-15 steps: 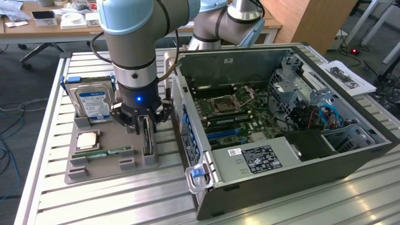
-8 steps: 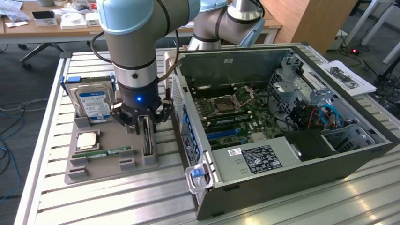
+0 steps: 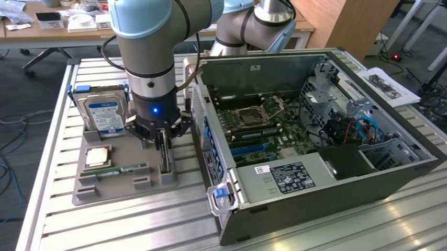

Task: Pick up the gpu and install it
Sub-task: 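Pick up the gpu and move the gpu toward the slot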

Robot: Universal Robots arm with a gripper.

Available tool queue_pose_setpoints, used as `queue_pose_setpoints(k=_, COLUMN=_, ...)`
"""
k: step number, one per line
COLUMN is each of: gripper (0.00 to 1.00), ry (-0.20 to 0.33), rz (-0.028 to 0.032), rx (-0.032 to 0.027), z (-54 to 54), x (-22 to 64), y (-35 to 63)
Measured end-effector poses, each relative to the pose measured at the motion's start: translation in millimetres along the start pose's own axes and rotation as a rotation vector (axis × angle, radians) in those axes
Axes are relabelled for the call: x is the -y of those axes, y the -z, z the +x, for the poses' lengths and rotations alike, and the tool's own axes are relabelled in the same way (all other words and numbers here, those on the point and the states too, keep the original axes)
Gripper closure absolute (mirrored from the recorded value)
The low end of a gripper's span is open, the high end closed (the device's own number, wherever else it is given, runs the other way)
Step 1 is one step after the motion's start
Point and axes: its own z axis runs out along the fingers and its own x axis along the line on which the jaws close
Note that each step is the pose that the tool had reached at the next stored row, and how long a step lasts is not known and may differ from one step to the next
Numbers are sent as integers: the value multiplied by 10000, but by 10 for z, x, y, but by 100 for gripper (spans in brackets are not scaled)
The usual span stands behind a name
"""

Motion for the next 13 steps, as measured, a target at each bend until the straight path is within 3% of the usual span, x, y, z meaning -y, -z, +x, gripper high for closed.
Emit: queue_pose_setpoints(k=13, gripper=67, ry=44, rz=-1, rx=-2, z=-1, x=0, y=0)
